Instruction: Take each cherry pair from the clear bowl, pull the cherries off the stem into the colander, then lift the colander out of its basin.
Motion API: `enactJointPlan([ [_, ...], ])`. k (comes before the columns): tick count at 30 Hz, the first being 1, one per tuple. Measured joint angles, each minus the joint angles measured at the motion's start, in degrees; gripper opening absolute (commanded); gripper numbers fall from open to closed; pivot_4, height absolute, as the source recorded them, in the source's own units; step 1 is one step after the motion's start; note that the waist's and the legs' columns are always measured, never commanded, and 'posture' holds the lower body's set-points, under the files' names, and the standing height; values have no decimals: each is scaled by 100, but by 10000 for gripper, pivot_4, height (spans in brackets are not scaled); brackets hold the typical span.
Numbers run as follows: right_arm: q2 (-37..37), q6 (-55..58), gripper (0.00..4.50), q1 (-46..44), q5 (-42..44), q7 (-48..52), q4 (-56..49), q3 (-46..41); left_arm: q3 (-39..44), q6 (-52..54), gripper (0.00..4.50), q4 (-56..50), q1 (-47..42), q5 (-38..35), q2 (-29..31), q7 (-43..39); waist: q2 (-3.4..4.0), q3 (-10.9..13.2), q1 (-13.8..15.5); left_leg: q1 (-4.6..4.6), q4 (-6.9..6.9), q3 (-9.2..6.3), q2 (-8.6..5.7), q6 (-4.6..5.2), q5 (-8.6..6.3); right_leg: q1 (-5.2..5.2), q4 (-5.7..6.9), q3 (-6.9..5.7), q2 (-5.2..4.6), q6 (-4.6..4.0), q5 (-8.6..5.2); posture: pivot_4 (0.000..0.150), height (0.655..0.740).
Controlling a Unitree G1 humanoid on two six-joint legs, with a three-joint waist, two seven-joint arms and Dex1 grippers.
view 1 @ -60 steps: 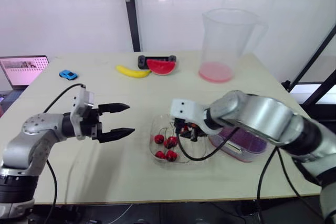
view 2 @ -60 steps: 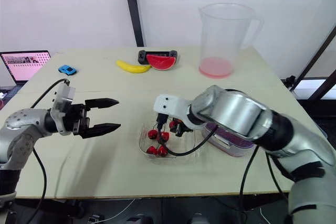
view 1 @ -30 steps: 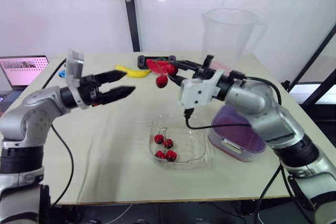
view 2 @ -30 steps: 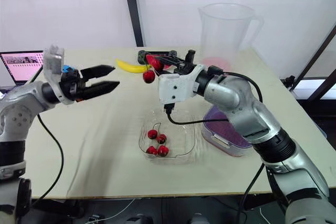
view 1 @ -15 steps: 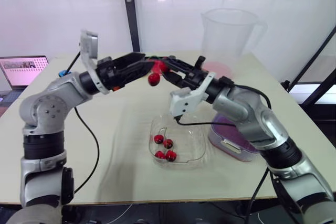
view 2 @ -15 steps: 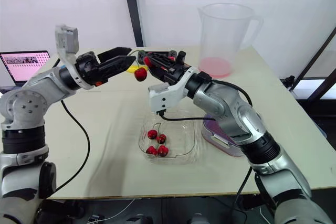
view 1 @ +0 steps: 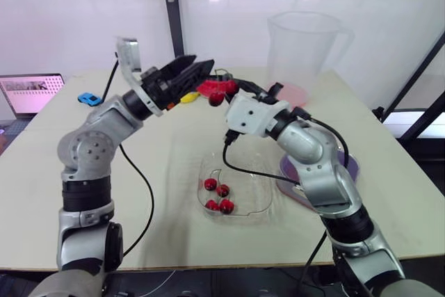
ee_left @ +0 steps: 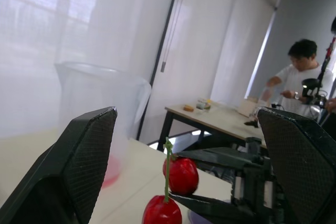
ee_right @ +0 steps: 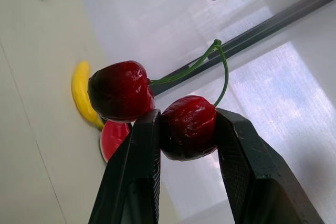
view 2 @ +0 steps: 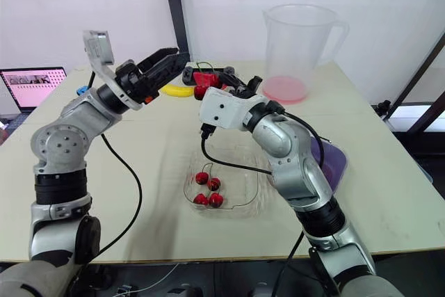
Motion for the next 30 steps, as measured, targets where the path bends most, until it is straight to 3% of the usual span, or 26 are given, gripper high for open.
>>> enactJointPlan([
  [7,62,99,15320,-1,33,-8,0,-3,-212,-39,45000,59,-100,114,-287,68,0,0,-8,0,-1,0,-1,0,0,0,0,1,0,0,0,1500,7400],
  [10,78,119,14542,-2,69,-16,0,-3,-242,-77,36768,65,-103,176,-415,136,0,0,-9,0,-2,0,-1,0,0,-1,0,0,0,0,0,1500,7400],
  [12,82,119,14542,-14,90,-38,0,-2,-280,-94,27470,76,-103,240,-492,178,0,0,-6,0,-1,0,-1,0,0,-1,0,1,0,0,0,1500,7400],
  [23,5,-70,14542,37,203,-112,-25,-7,-401,-42,27470,74,-103,340,-542,235,0,0,0,0,-1,0,-1,0,0,-1,0,0,0,0,0,1500,7400],
  [26,-352,-604,14542,346,228,-153,-118,-40,-396,162,27470,68,-102,271,-360,91,0,0,-3,0,-2,1,-2,0,0,0,-1,1,-1,0,0,1500,7400],
  [30,-297,-1001,14542,865,514,-371,-181,-252,-396,321,27470,31,-98,145,-219,-154,0,0,-9,2,-4,1,-1,0,0,0,-1,1,0,0,0,1500,7400],
])
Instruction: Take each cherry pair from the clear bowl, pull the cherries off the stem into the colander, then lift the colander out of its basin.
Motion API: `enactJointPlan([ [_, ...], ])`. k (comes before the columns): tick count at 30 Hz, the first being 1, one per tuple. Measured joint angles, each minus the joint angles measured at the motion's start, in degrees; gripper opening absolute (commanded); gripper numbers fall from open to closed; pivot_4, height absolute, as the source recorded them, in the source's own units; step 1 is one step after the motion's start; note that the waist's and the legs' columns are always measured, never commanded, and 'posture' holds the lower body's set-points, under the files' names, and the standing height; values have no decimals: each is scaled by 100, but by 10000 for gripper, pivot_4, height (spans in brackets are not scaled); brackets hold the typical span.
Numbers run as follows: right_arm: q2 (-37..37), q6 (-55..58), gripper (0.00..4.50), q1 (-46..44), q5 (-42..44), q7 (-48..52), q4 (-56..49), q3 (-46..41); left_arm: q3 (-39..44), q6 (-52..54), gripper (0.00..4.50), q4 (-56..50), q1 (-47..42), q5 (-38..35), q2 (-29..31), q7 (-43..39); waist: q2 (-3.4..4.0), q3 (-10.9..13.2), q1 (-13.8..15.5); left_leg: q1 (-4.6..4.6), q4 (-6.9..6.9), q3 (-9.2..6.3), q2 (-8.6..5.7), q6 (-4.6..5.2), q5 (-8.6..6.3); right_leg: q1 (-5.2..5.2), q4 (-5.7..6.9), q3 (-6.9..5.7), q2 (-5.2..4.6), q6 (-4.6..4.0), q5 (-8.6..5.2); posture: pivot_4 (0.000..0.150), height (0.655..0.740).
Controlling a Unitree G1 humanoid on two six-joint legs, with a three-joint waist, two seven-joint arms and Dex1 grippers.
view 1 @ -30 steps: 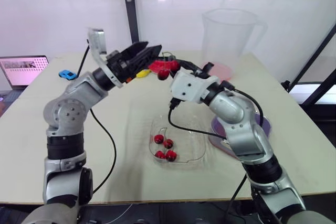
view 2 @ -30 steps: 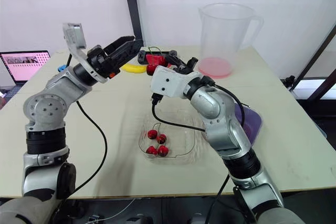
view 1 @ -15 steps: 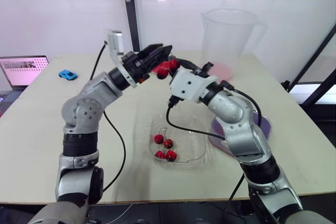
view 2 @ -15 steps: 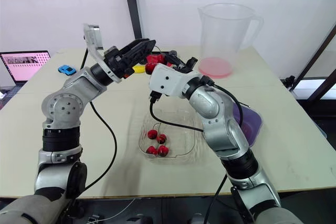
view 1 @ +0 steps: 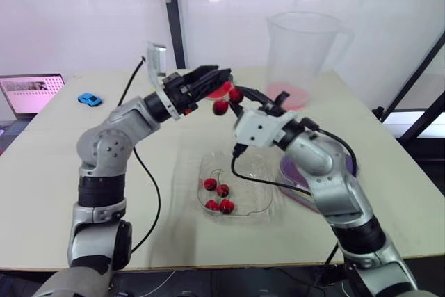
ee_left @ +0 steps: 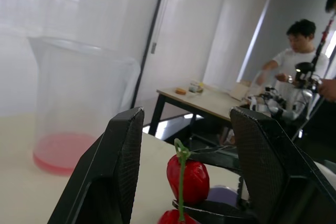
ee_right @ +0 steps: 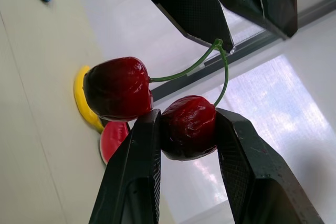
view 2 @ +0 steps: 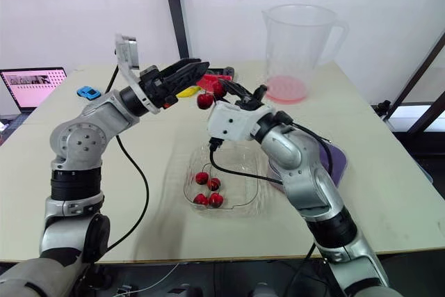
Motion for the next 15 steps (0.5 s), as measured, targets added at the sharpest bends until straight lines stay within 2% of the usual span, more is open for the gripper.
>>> enactJointPlan([
  [4,550,146,14542,569,330,-190,-222,-30,-11,2,27470,-83,103,-34,146,-281,0,0,-1,1,-1,0,1,-1,0,-1,1,1,1,0,0,1500,7400],
  [10,656,314,14542,599,314,-310,-397,-42,-84,-4,27470,-72,182,77,238,-484,0,-1,23,1,4,-1,-1,-3,2,5,1,0,0,0,0,1500,7400],
  [15,652,430,14542,599,199,-364,-409,-41,-472,-5,27470,-41,180,386,280,-564,-1,-1,10,2,2,-1,-1,-3,2,4,1,0,1,0,0,1500,7400],
])
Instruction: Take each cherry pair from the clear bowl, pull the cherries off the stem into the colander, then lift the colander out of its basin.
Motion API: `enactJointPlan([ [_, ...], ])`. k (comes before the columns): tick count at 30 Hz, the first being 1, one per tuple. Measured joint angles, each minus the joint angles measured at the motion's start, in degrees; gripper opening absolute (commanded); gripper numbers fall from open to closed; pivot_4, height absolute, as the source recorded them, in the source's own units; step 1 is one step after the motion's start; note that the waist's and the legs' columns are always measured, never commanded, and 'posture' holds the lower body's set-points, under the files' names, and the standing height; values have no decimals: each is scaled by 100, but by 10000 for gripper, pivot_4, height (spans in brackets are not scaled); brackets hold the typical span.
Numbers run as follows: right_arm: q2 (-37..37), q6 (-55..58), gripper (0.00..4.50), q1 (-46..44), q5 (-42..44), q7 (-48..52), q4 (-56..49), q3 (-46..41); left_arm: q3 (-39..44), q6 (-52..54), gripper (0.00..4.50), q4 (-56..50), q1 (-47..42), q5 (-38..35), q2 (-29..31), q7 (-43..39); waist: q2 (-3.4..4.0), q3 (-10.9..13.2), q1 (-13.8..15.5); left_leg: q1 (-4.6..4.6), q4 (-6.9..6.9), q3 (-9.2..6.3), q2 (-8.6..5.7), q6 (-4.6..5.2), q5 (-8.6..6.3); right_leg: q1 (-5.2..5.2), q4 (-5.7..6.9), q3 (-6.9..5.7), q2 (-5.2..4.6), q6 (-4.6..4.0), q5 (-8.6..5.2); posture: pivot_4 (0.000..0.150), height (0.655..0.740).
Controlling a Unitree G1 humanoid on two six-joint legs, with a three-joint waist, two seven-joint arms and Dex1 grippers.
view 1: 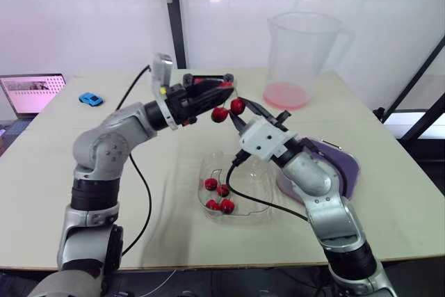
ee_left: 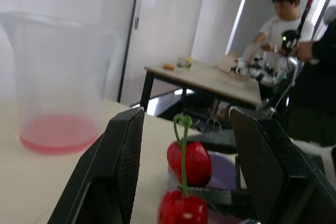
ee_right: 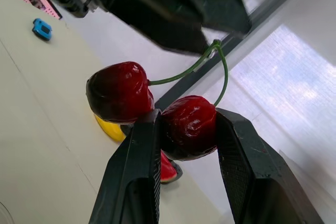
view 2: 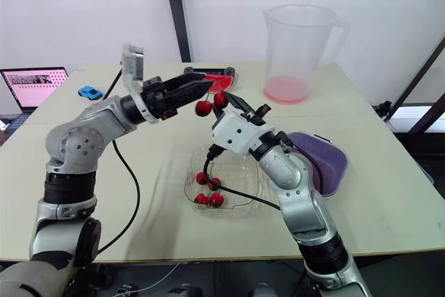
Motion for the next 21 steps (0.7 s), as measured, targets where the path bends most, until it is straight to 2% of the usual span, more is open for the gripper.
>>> enactJointPlan([
  [15,-12,27,14542,0,-107,-7,-1,71,-39,-12,27470,194,-225,162,-238,81,0,0,-3,1,0,0,0,0,0,0,0,0,0,0,0,1500,7400],
  [18,-17,27,14542,-3,-108,-6,-1,75,-39,-13,18694,199,-226,162,-310,89,0,0,1,1,0,0,0,0,0,0,0,0,0,0,0,1500,7400],
  [21,-23,27,14542,-3,-107,-5,-1,76,-37,-14,3648,203,-238,163,-369,121,0,0,-2,1,0,0,0,0,0,0,0,0,0,0,0,1500,7400],
])
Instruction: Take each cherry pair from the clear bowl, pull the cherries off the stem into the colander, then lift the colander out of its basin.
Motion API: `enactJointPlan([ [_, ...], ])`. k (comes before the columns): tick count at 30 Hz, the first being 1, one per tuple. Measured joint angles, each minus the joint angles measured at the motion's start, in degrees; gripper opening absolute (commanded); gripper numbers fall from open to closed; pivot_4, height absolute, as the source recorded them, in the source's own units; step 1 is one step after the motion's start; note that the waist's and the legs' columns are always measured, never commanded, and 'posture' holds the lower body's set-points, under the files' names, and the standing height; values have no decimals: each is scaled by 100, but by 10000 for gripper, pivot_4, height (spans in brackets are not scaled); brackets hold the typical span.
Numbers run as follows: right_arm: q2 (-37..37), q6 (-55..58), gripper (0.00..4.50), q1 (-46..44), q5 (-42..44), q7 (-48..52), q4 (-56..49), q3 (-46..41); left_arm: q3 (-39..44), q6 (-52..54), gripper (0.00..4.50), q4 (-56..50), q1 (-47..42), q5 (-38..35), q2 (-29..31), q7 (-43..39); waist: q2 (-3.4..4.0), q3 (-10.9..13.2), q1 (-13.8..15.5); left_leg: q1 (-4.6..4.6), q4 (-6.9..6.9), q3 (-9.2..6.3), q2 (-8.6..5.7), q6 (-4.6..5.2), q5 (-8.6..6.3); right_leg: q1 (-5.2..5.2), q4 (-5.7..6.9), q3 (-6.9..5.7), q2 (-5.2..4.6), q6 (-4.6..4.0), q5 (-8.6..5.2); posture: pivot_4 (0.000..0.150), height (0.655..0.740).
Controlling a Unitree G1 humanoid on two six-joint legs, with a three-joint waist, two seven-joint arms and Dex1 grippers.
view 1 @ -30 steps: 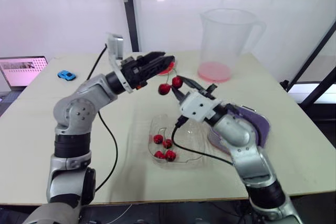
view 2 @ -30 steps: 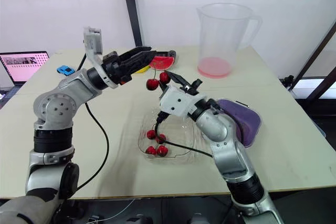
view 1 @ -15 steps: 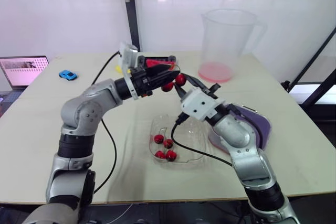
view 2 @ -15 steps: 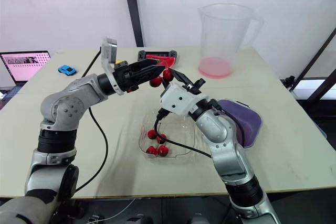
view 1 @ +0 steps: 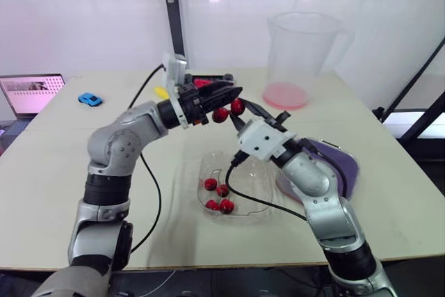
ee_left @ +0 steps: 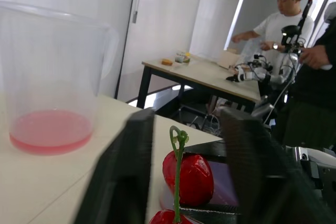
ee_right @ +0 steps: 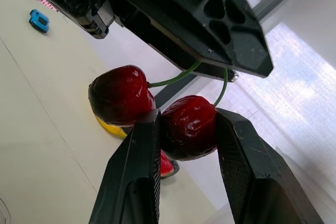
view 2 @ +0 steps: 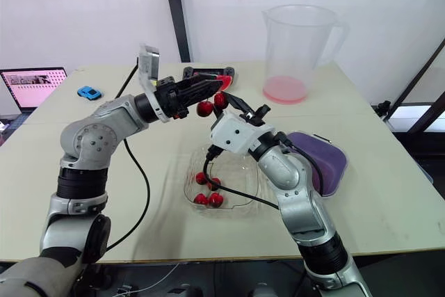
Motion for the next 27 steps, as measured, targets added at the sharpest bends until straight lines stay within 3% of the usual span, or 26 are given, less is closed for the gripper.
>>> enactJointPlan([
  [1,0,0,14542,0,1,0,0,0,0,-3,109,3,-7,1,-18,7,0,0,0,0,0,0,0,0,0,0,0,0,0,0,0,1500,7400],
  [7,-3,1,14542,0,9,16,0,0,5,-6,109,37,-44,9,-36,16,0,0,-1,0,0,0,0,0,0,0,0,0,0,0,0,1500,7400],
  [11,-6,50,28092,15,95,80,0,-3,12,-17,0,52,-44,29,-35,8,0,0,1,0,0,0,0,0,0,0,0,0,0,0,0,1500,7400],
  [14,-135,92,43577,47,220,191,-4,-46,13,-44,0,108,-46,52,-36,-7,0,0,6,0,0,0,0,0,0,1,0,0,0,0,0,1500,7400],
  [17,-260,207,44468,250,575,366,-16,-353,23,-89,0,269,-90,79,23,-99,0,0,17,0,2,1,-1,0,0,3,-1,0,0,0,0,1500,7400],
  [22,-320,1459,44468,249,2651,1397,-133,-1343,25,-170,0,459,-153,117,397,-638,0,0,-9,3,-3,0,2,1,0,4,-1,-1,1,0,0,1500,7400],
  [24,-422,2910,44468,106,4039,1900,-250,-1879,11,-175,0,498,-152,117,511,-918,1,1,-9,3,-2,-1,6,1,0,8,-3,-1,1,0,0,1500,7400],
  [27,-1382,4906,44468,-179,6151,2828,-371,-2590,18,-174,0,553,-132,109,789,-1422,3,3,16,2,1,-2,5,9,-5,13,-6,-5,-2,0,0,1500,7400],
])
